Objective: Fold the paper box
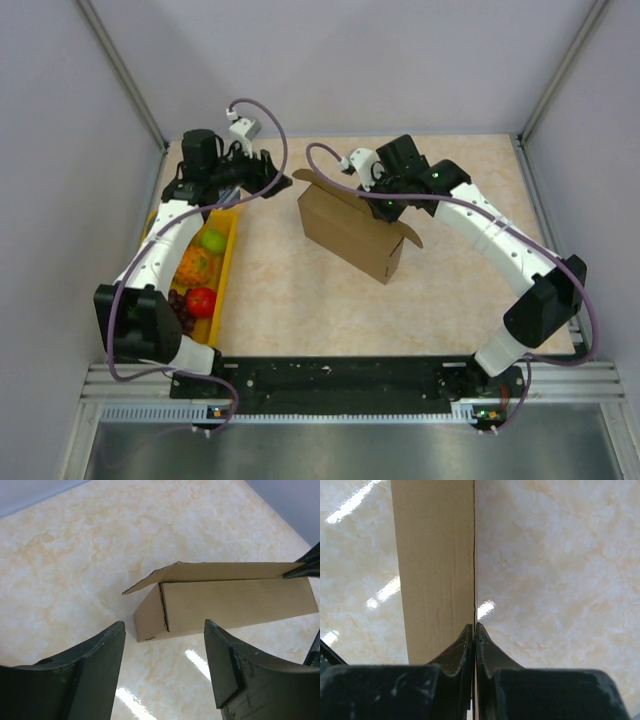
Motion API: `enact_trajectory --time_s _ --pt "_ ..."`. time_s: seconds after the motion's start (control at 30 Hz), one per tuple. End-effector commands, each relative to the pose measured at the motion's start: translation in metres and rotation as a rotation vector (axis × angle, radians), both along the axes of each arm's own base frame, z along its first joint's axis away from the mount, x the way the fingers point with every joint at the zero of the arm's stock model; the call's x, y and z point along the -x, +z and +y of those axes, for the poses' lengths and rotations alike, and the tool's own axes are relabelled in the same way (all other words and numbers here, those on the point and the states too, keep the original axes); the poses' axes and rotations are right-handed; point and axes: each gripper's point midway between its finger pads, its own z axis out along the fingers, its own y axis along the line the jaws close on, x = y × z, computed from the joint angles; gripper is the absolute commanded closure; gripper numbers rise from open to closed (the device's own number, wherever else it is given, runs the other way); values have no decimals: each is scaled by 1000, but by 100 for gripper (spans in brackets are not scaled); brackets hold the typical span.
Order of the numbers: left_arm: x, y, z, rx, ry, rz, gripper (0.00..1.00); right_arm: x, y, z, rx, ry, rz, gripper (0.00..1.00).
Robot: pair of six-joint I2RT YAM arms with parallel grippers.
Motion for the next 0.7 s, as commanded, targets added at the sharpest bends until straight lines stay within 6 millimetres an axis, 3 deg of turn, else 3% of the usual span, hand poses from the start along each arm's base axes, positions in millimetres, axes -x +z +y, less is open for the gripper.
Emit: enact_trajectory --time_s 0.0,0.03,0.07,0.13,0.53,0.67 --pt "-11 11 -11 -79 -171 -207 33 5 16 14 -107 59 16 100" --pt "-15 3 -13 -77 -187 -184 34 4 16 14 -112 60 19 100" --pt "-17 11 -17 -69 -218 -206 36 4 16 14 -114 63 20 100" --pt "-22 6 -22 -62 -256 -198 39 5 17 15 -123 71 22 100" --pt "-42 -3 -33 -63 -378 -222 37 6 20 16 -144 87 29 100" --pt "-34 -9 -37 -46 -420 -187 47 4 20 14 -139 79 26 100"
